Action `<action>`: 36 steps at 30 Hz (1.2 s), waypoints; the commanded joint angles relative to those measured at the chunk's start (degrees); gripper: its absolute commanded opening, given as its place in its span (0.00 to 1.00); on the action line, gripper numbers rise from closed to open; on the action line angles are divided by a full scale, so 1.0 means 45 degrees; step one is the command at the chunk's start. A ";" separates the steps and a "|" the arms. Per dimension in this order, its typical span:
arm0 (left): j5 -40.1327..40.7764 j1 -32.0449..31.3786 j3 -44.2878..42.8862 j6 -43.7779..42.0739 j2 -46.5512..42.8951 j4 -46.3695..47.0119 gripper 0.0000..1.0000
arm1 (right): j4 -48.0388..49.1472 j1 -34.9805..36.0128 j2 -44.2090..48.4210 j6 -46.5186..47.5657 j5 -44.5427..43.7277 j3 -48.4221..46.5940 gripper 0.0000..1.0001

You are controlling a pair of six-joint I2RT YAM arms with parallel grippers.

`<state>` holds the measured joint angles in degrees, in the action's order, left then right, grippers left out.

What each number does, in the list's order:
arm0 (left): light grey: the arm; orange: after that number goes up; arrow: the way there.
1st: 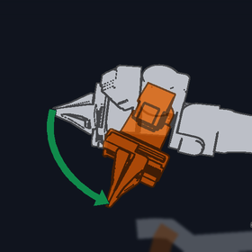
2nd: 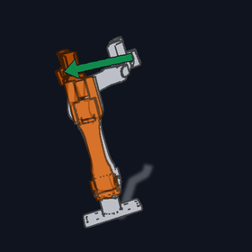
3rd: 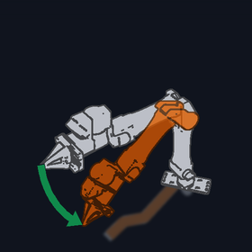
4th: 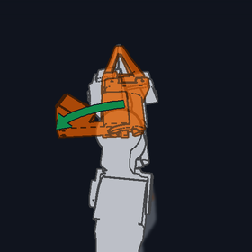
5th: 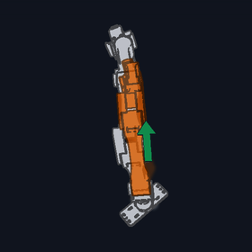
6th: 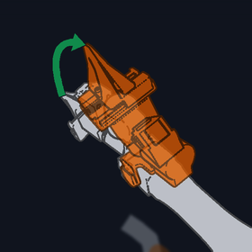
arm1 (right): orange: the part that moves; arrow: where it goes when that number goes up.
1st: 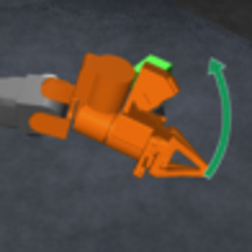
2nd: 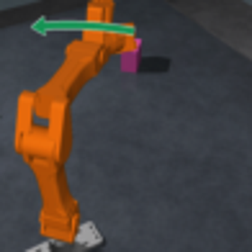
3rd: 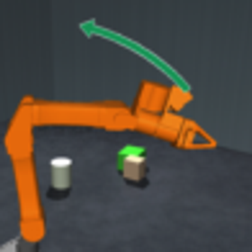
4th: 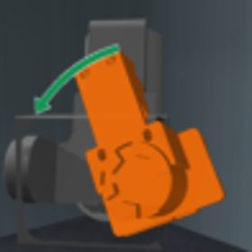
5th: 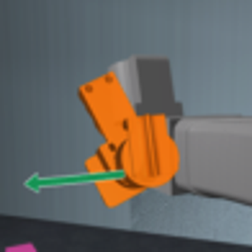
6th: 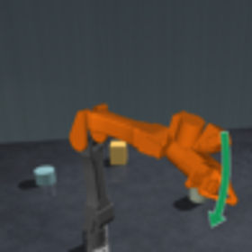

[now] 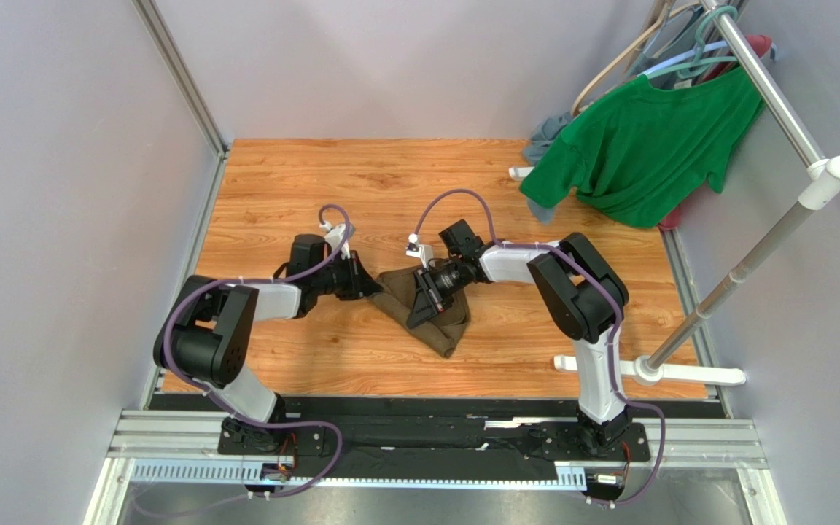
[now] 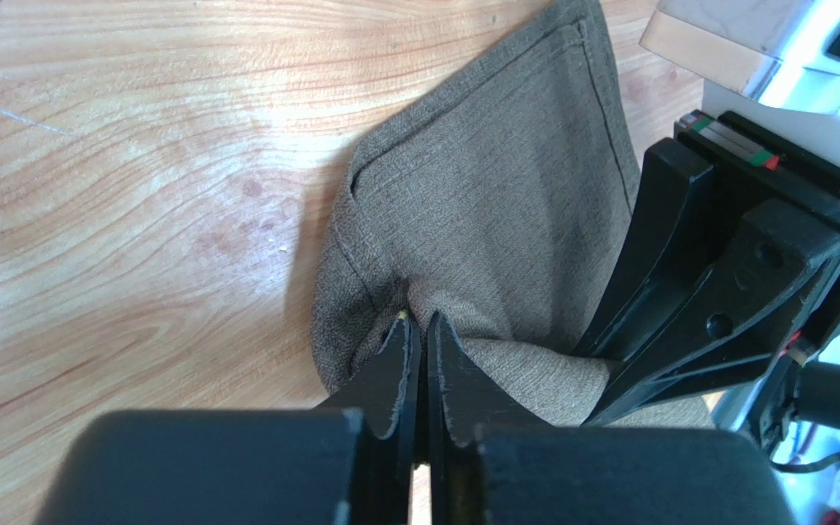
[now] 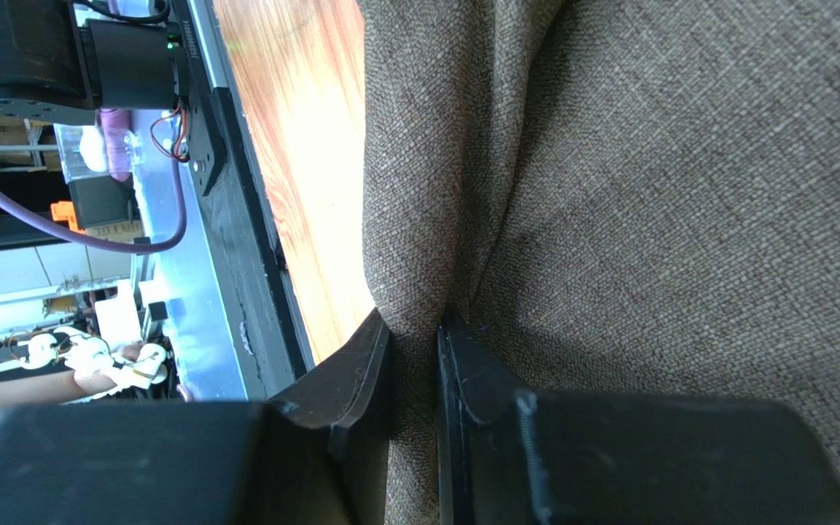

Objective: Fold the napkin, place the utensils inside, and roll it up
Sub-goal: Roll the napkin with the utensil

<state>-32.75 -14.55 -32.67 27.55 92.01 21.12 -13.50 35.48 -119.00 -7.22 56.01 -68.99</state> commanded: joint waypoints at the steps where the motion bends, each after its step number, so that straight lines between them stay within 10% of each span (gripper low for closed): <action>1: 0.0497 -0.0029 -0.0999 -0.0380 0.0277 -0.1214 0.00 | -0.1199 0.0044 0.0095 0.0492 -0.1781 -0.0234 0.18; 12: 0.0248 -0.0029 -0.2701 -0.0478 0.1760 -0.3737 0.00 | -0.2256 0.0141 0.3882 0.0277 -0.6095 -0.0217 0.49; 23: 0.0208 -0.0029 -0.2995 -0.0498 0.2112 -0.4148 0.00 | -0.2079 0.3614 0.5586 0.1566 -1.1681 0.0742 0.51; 36: 0.0110 -0.0029 -0.3093 -0.0536 0.2171 -0.4226 0.00 | -0.1532 0.4243 0.4003 0.1895 -1.3325 0.0780 0.50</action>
<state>-35.07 -14.59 -46.46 26.89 100.09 5.52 -23.11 54.70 -100.97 -1.19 0.32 -66.28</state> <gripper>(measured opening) 0.018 0.502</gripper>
